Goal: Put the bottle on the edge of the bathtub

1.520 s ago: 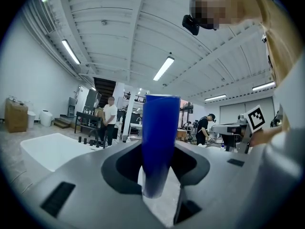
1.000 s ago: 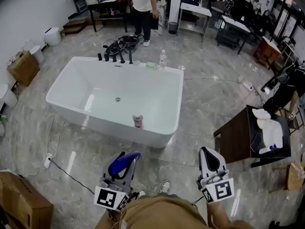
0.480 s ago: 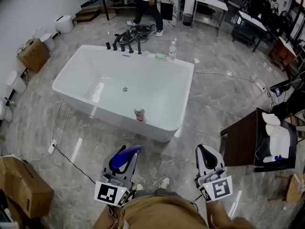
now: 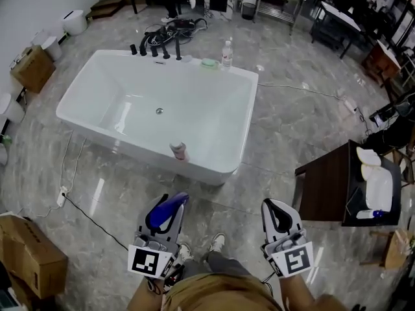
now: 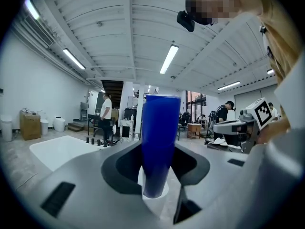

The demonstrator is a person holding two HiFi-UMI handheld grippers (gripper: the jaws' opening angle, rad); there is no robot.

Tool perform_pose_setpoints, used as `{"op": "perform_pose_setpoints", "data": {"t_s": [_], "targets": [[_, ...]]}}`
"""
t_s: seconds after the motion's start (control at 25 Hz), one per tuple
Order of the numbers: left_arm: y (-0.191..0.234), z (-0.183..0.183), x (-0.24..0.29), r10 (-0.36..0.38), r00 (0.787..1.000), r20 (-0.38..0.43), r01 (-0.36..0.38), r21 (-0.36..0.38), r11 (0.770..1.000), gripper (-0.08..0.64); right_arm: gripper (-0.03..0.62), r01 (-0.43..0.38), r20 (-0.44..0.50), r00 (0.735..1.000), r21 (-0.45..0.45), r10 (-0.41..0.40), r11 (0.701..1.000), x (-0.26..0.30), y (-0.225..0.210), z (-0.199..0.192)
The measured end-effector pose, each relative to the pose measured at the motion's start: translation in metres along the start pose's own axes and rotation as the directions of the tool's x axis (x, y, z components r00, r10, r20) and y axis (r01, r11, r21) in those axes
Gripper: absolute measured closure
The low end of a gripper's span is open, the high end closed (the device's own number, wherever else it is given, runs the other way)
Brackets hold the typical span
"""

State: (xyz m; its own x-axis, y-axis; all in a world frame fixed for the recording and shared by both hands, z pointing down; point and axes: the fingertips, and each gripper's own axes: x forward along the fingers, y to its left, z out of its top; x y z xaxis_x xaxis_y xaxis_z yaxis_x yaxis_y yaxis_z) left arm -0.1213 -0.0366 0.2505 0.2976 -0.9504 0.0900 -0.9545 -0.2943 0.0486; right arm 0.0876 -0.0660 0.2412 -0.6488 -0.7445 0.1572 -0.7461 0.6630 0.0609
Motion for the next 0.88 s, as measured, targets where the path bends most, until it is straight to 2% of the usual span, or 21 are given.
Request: {"op": "perform_pose_setpoints", "data": {"t_s": [0.32,0.52,0.72,0.88], "targets": [[0.016,-0.044,0.033,0.011,0.999,-0.036,-0.01,0.007,1.0,0.402,0.588,-0.005,-0.034,0.999,0.02,0.006,1.0,0.029,-0.002,-0.04],[0.017,-0.066,0.056,-0.007,0.999,-0.046,0.007,0.011,1.0,0.402,0.588,-0.013,-0.05,0.999,0.043,0.015,0.999,0.044,-0.002,-0.064],[0.017,-0.092,0.077,-0.02,0.995,-0.1,0.021,-0.001,1.0,0.402,0.587,-0.011,-0.071,0.997,0.063,0.016,0.998,0.054,-0.007,-0.087],[0.019,-0.109,0.09,-0.034,0.993,-0.115,0.034,-0.004,0.999,0.402,0.587,-0.016,-0.08,0.997,0.067,0.021,0.998,0.064,-0.009,-0.101]]}}
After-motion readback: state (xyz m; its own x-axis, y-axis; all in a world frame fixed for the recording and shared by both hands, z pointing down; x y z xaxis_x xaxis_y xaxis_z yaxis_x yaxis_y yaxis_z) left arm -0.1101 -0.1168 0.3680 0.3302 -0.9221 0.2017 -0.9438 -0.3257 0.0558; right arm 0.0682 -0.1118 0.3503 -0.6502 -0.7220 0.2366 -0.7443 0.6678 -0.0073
